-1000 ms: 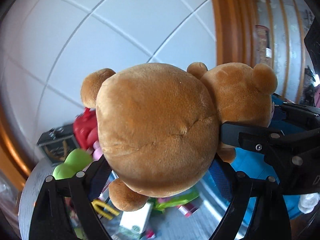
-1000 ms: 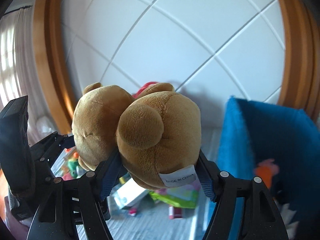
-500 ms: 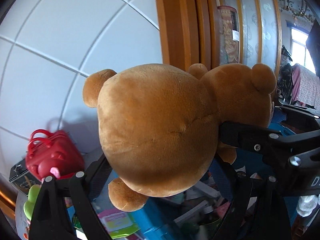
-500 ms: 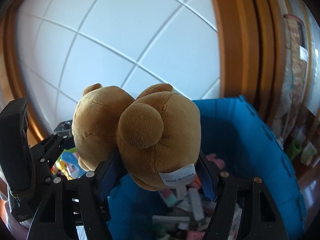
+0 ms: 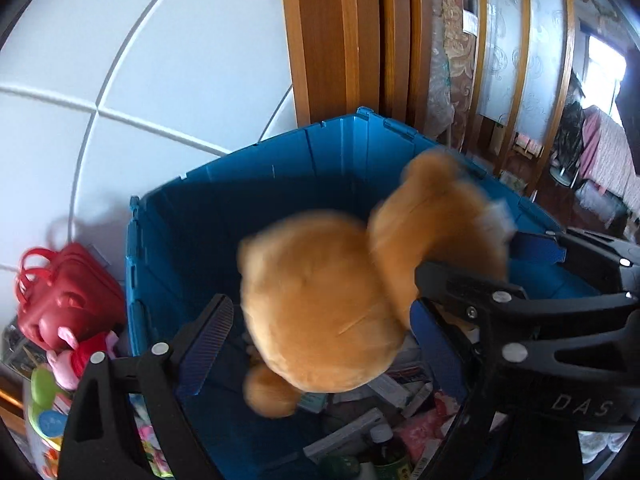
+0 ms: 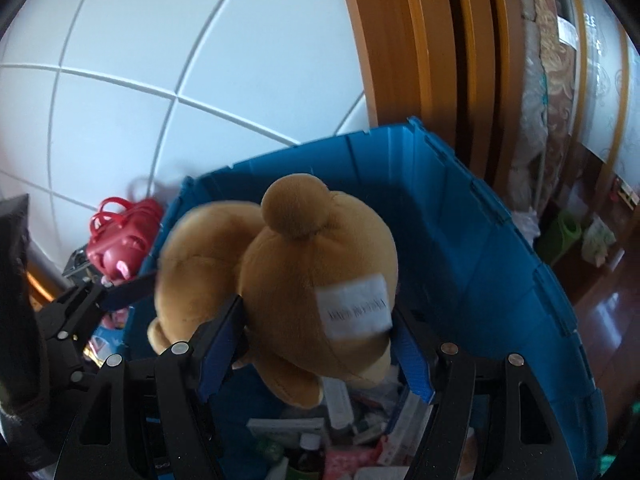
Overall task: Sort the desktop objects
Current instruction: 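Open both grippers to drop the teddy bear into the bin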
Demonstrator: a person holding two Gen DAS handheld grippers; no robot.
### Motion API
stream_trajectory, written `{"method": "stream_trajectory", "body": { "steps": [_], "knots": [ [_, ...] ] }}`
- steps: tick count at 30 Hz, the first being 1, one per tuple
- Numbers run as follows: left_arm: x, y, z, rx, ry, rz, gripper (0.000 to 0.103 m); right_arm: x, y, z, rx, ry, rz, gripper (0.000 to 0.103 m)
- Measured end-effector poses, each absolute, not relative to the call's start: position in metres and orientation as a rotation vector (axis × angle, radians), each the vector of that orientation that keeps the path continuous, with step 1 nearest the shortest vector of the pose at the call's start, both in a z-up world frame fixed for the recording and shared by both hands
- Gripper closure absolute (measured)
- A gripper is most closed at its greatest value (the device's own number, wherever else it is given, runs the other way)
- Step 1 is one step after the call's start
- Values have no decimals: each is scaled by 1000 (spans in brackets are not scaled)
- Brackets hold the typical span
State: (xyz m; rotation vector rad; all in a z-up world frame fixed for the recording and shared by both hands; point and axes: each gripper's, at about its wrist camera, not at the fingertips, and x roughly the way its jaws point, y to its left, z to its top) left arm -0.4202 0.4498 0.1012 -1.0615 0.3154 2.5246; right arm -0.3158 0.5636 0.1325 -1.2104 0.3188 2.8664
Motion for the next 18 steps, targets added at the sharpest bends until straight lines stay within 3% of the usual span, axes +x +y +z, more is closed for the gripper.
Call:
{"method": "stream_trajectory", "body": {
  "steps": [18],
  "knots": [
    [-410, 413, 101, -1065, 316, 2555, 12, -318, 554, 135, -1184, 302, 2816, 27]
  ]
}}
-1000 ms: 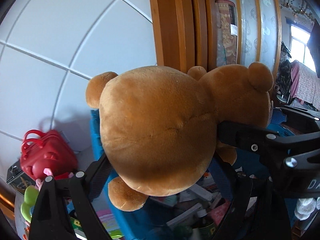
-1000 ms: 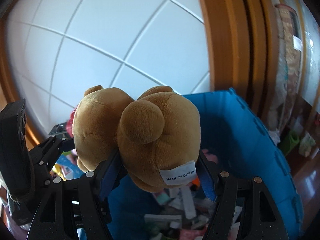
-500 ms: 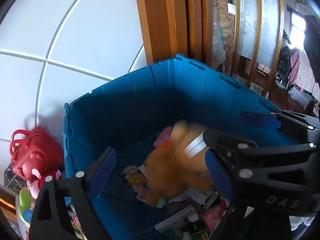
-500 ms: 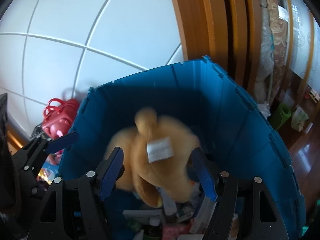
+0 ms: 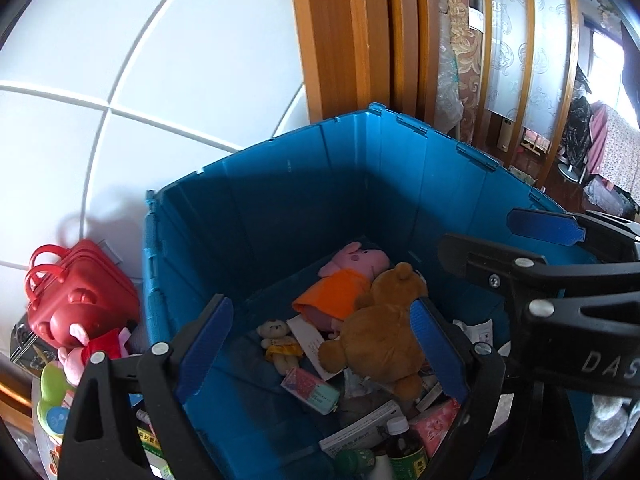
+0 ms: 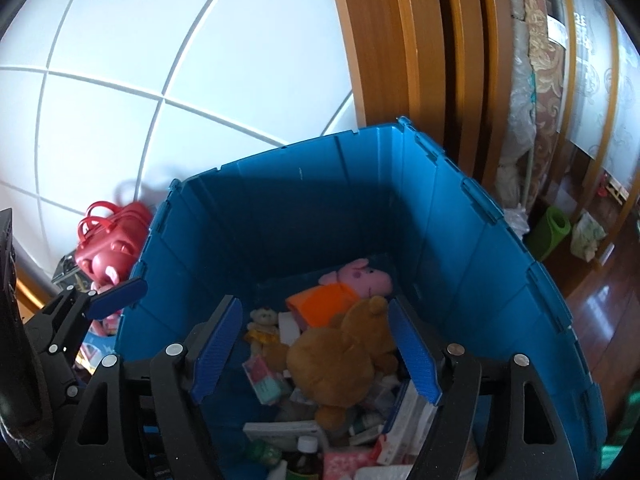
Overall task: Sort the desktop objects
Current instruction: 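Open both grippers to drop the teddy bear into the bin, then move both grippers back over the pile on the table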
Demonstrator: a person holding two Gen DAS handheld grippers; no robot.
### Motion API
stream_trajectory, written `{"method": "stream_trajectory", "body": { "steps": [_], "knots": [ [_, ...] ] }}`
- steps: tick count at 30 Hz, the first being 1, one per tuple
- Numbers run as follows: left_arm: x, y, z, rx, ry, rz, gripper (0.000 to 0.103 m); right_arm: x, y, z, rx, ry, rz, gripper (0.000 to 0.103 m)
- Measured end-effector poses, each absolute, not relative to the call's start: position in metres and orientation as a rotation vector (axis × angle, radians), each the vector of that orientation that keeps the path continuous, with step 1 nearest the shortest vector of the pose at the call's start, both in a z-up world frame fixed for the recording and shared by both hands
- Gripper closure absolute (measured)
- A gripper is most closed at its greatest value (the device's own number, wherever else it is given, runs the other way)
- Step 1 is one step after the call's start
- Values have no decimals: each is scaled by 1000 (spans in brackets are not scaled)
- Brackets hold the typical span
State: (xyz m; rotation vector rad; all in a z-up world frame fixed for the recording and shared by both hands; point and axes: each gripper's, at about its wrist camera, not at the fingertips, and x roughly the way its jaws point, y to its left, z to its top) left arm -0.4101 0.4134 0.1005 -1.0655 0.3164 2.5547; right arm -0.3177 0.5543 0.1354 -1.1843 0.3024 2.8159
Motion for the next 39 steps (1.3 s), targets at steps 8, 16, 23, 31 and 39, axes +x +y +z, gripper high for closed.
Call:
{"method": "stream_trajectory", "body": {
  "steps": [8, 16, 23, 31, 39],
  "knots": [
    [-370, 348, 123, -939, 243, 2683, 12, -292, 504, 158, -1105, 277, 2929, 13],
    [-302, 234, 132, -781, 132, 2891, 12, -258, 408, 173, -1035, 242, 3124, 1],
    [-253, 120, 108, -816, 63, 3057, 6, -239, 316, 157, -1021, 153, 3264, 0],
    [-207, -13, 54, -1009, -31, 3211, 6, -238, 235, 98, -1187, 59, 3325, 0],
    [-185, -98, -47, -1392, -155, 3213, 6, -251, 193, -10, -1484, -4, 3189, 0]
  ]
}}
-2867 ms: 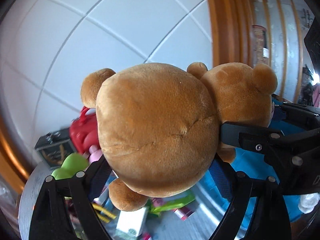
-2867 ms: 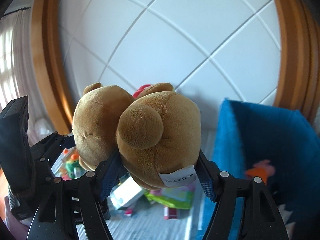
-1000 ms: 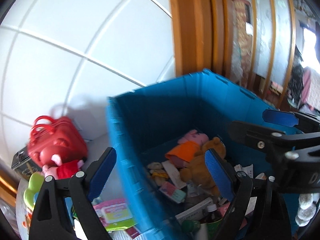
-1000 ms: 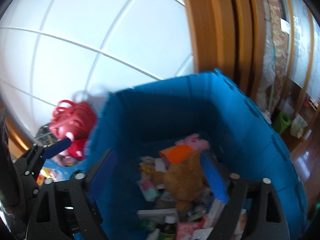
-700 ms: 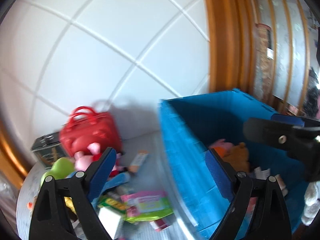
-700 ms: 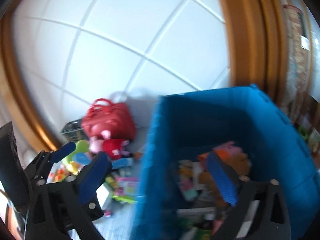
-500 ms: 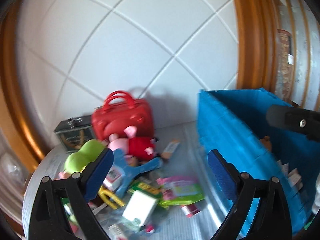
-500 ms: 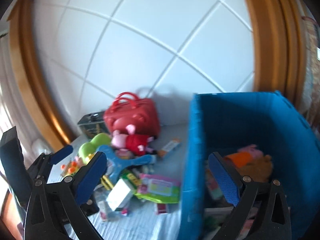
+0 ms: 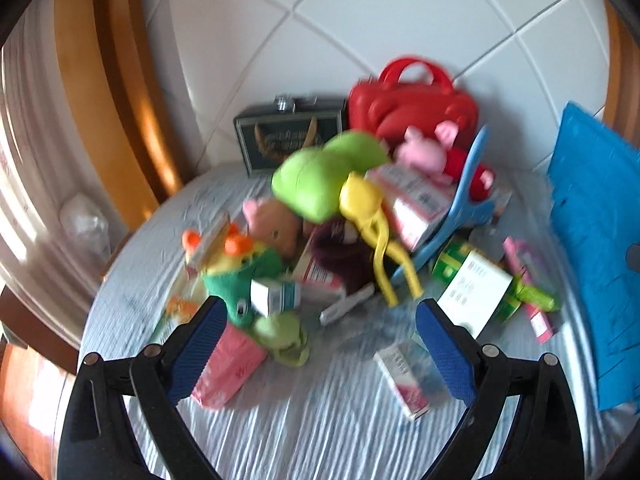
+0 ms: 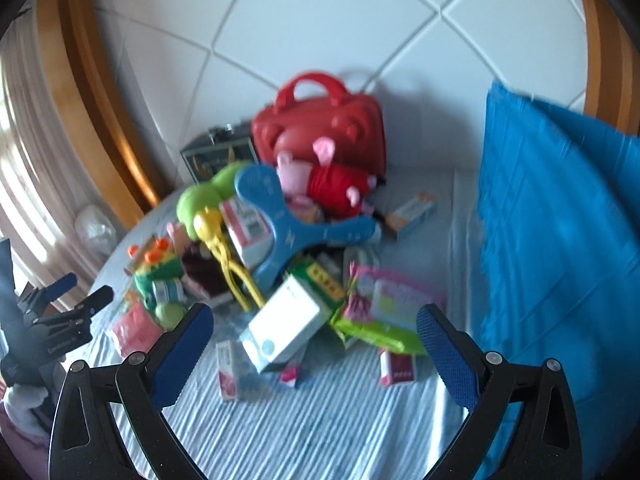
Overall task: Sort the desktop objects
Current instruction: 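Move both grippers back over the pile on the table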
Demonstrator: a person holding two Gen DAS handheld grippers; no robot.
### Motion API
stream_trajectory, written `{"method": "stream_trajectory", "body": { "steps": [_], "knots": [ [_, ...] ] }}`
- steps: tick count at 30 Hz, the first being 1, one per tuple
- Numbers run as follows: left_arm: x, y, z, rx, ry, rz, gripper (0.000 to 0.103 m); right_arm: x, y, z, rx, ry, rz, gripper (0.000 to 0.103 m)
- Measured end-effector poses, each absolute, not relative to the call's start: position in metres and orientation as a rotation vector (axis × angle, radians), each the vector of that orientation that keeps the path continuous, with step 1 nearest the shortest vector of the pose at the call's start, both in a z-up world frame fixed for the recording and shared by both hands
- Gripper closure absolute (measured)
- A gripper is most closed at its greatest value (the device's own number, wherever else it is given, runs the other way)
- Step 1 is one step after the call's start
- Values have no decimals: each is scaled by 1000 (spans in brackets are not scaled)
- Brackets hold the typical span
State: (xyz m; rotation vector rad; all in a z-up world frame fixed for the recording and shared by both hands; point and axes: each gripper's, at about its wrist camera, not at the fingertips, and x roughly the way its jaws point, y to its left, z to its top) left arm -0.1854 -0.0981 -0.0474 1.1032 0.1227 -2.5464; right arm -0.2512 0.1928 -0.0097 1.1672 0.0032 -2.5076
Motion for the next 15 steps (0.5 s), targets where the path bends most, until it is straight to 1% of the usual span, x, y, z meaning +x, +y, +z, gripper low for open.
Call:
{"method": "stream_trajectory", "body": {
  "steps": [4, 7, 10, 11, 13, 15],
  "knots": [
    [-187, -94, -103, 1238, 164, -2523, 6, -256, 189, -61, 1285, 9, -2490, 0],
    [-194, -75, -134, 1325, 192, -2522, 7, -256, 188, -93, 1363, 2, -2463, 0],
    [-208, -60, -168, 1417, 216, -2503, 12, -255, 189, -122, 1432, 31, -2452, 0],
    [-213, -55, -179, 1449, 220, -2497, 18, -255, 191, -130, 1451, 50, -2461, 0],
    [-221, -50, -197, 1493, 234, -2480, 24, -255, 198, -142, 1495, 77, -2472, 0],
    [-229, -50, -213, 1531, 270, -2459, 27, -258, 207, -154, 1531, 80, -2479, 0]
  ]
}}
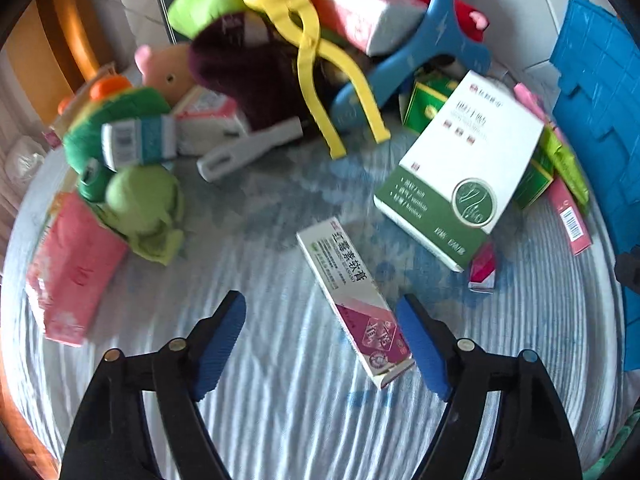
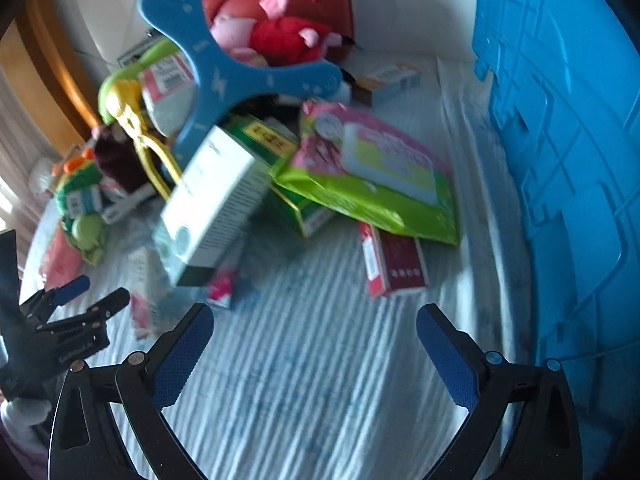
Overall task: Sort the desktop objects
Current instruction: 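Move both grippers back over the pile on the table, then grasp the white-purple ointment box with the left gripper while the right grasps a red box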
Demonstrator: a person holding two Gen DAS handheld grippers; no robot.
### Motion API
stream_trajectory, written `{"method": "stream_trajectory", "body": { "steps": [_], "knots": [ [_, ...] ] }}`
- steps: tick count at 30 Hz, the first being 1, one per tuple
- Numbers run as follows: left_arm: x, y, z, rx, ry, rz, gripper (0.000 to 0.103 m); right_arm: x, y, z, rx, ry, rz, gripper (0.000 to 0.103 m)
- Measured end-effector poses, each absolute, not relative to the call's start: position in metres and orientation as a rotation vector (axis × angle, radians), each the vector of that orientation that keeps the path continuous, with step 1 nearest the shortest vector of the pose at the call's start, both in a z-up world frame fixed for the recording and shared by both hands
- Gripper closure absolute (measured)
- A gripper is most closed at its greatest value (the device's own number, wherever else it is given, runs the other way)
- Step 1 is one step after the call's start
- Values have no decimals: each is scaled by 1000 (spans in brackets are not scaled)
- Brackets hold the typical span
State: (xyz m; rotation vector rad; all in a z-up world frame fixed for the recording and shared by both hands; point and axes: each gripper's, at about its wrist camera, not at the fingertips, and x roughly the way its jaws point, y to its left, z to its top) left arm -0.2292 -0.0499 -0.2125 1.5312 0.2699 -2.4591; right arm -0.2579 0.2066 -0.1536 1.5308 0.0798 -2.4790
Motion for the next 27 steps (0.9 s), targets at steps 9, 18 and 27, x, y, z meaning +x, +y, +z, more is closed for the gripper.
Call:
{"method": "stream_trajectory", "body": {
  "steps": [9, 18, 27],
  "knots": [
    [-243, -49, -237, 1551, 267, -2465, 52, -287, 239, -179, 1604, 94, -2579, 9],
    [-226, -58, -244, 1542, 252, -2463, 75, -317, 226, -213, 1682, 184, -2561, 53],
    [-194, -71, -252, 1509, 322, -2444, 75, -243, 212, -203, 1712, 244, -2370, 57]
  ]
}}
